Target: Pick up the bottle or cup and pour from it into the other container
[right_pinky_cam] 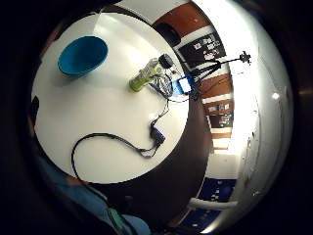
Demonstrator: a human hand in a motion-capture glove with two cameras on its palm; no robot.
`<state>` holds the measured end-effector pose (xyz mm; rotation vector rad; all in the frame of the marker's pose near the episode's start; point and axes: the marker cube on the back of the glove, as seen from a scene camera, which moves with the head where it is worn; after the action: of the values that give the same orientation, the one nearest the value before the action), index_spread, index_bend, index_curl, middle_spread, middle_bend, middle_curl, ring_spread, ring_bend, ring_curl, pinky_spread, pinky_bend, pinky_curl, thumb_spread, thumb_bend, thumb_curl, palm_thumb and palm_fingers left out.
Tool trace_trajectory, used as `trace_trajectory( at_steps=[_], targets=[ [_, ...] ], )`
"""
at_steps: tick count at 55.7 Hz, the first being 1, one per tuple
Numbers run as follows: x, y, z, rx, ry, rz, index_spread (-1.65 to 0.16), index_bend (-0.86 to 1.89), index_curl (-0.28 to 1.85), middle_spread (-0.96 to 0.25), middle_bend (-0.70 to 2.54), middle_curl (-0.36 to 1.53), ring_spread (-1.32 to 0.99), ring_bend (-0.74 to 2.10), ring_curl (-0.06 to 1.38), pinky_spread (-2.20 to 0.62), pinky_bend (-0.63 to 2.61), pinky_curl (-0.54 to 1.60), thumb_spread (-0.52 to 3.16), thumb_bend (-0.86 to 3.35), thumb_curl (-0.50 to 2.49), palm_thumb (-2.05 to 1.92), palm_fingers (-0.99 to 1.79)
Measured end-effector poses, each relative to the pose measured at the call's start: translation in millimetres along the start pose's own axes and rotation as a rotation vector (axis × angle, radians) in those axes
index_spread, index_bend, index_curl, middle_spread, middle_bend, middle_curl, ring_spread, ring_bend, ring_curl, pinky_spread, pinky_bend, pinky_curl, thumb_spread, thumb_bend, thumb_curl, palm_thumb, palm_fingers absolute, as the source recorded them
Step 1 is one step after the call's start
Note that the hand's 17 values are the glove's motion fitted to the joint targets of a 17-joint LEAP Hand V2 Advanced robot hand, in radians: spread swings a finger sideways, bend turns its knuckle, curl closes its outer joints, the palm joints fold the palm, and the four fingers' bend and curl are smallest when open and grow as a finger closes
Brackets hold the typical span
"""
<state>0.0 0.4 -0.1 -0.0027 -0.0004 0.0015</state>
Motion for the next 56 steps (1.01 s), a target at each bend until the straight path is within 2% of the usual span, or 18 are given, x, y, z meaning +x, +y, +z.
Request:
trace_trajectory(
  at_steps=[7, 18, 30, 44, 56],
  targets=[
    [3, 0, -1, -0.001, -0.001, 0.006, -0.31, 0.25, 0.15, -0.04, 0.13, 0.05, 0.11, 0.34, 0.11, 0.16, 0.43, 0.12, 0.63, 0.38, 0.22, 0.64, 0.23],
    [10, 6, -1, 0.006, 0.004, 0.02, -0.37, 0.24, 0.23, -0.05, 0.15, 0.1, 0.15, 0.37, 0.16, 0.21, 0.47, 0.16, 0.87, 0.31, 0.32, 0.68, 0.19],
    [55, 15, -5, 0.086, -0.02, 0.066, -0.39, 0.21, 0.28, -0.05, 0.16, 0.14, 0.16, 0.39, 0.2, 0.22, 0.48, 0.19, 0.97, 0.21, 0.39, 0.7, 0.18],
    [137, 29, 6, 0.225, -0.225, 0.157, -0.39, 0.14, 0.28, -0.05, 0.18, 0.19, 0.17, 0.43, 0.23, 0.23, 0.52, 0.21, 1.04, 0.05, 0.41, 0.62, 0.13],
    [188, 32, 40, 0.247, -0.384, 0.201, -0.39, 0.14, 0.26, -0.05, 0.19, 0.22, 0.17, 0.46, 0.25, 0.23, 0.56, 0.23, 1.02, -0.03, 0.4, 0.58, 0.09]
  ],
)
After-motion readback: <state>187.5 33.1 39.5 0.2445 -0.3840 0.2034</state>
